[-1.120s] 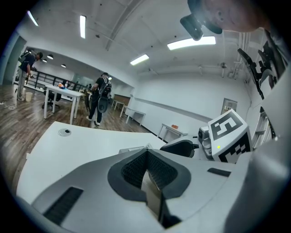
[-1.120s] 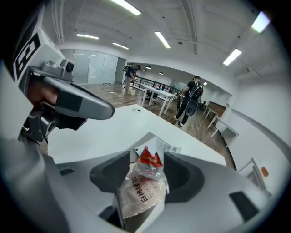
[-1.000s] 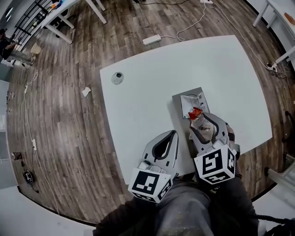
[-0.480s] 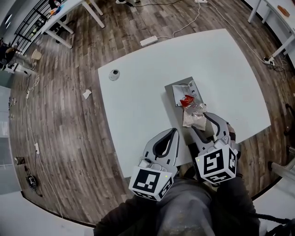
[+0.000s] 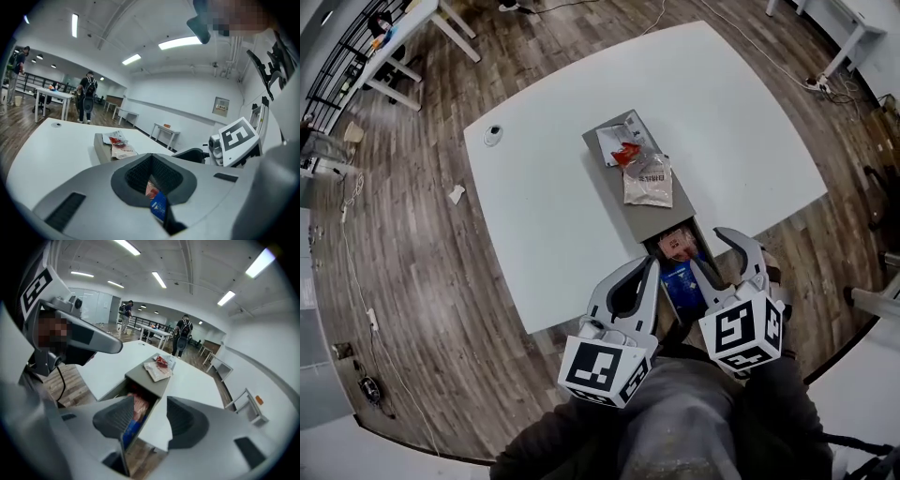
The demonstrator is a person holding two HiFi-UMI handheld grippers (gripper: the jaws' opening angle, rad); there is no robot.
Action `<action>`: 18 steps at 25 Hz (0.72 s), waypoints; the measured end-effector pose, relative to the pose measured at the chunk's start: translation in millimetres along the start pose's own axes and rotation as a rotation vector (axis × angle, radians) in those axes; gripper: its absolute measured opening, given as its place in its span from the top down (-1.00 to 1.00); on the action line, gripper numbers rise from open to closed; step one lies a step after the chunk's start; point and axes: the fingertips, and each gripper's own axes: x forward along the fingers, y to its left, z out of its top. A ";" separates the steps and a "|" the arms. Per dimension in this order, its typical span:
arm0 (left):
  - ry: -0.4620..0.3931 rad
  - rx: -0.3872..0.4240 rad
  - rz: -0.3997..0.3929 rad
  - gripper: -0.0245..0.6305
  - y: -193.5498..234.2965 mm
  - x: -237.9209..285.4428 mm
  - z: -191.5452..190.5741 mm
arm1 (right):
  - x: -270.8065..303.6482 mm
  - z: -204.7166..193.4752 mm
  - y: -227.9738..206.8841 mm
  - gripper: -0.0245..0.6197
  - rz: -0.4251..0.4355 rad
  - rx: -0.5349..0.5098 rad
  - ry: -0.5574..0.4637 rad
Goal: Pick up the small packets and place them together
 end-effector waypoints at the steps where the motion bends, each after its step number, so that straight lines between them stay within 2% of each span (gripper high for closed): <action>1: 0.006 -0.004 -0.003 0.94 -4.4 -2.2 -6.1 | -1.6 -8.2 9.3 0.24 0.021 -0.007 0.014; 5: 0.009 -0.012 -0.001 0.94 -7.3 -11.8 -16.8 | 7.1 -29.9 44.0 0.24 0.107 -0.048 0.081; 9: -0.003 -0.015 0.029 0.94 11.0 -19.2 -10.0 | 28.0 -28.6 64.7 0.24 0.185 -0.087 0.133; 13: -0.018 -0.017 0.048 0.94 30.8 -17.8 -0.1 | 58.1 -28.1 70.7 0.11 0.229 -0.155 0.223; 15: -0.011 -0.024 0.050 0.94 37.9 -15.1 0.1 | 70.0 -31.7 70.8 -0.03 0.253 -0.194 0.265; 18: -0.004 -0.043 0.061 0.94 49.5 -9.9 -2.3 | 76.1 -33.5 71.1 -0.06 0.316 -0.199 0.290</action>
